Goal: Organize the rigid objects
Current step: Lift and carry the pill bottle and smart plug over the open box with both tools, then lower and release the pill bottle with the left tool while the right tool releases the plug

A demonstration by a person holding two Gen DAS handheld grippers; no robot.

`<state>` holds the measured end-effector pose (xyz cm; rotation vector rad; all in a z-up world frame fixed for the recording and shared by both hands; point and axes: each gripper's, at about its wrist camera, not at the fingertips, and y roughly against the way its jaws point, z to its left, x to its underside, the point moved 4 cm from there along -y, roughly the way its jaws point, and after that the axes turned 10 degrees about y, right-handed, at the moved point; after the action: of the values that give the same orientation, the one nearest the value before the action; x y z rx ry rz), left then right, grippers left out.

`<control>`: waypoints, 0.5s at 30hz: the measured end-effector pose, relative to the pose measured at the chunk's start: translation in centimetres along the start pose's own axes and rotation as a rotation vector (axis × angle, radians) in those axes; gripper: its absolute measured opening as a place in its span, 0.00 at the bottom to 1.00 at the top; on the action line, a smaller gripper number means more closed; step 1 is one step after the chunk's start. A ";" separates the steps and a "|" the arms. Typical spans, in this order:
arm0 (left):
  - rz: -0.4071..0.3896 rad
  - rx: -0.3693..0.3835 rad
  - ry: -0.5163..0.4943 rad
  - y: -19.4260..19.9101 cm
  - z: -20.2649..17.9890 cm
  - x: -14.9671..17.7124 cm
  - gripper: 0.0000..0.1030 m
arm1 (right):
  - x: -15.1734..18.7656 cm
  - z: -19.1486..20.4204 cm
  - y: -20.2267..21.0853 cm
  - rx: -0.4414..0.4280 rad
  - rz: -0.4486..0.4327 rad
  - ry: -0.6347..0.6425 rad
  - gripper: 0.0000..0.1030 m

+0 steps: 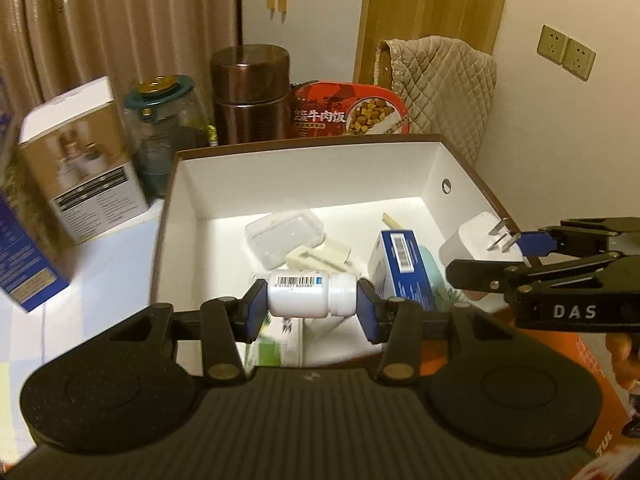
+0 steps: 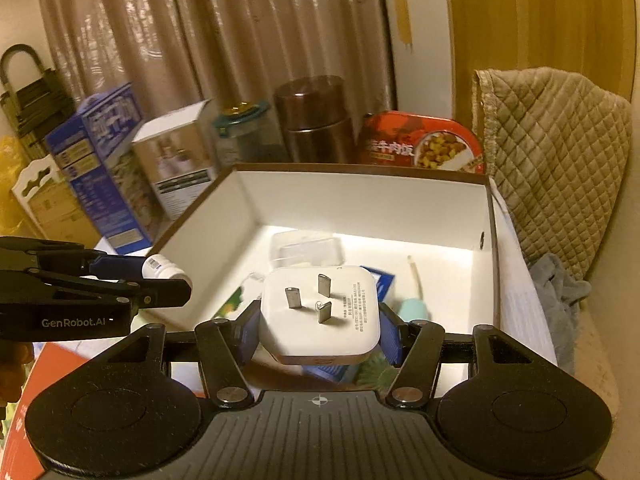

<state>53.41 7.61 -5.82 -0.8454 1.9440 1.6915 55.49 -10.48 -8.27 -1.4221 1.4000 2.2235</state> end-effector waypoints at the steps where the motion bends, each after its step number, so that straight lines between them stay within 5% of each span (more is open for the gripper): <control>1: 0.008 0.004 -0.002 -0.8 -0.2 -0.4 0.41 | -0.2 -0.5 -0.6 0.003 0.006 -0.008 0.54; 15: 0.092 -0.089 0.011 -9.0 1.9 -3.7 0.41 | -2.4 -5.5 -8.0 0.046 0.081 -0.081 0.54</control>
<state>62.09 9.49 -10.14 -0.8094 1.9546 1.8416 64.68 -9.47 -12.03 -1.2673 1.4977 2.2543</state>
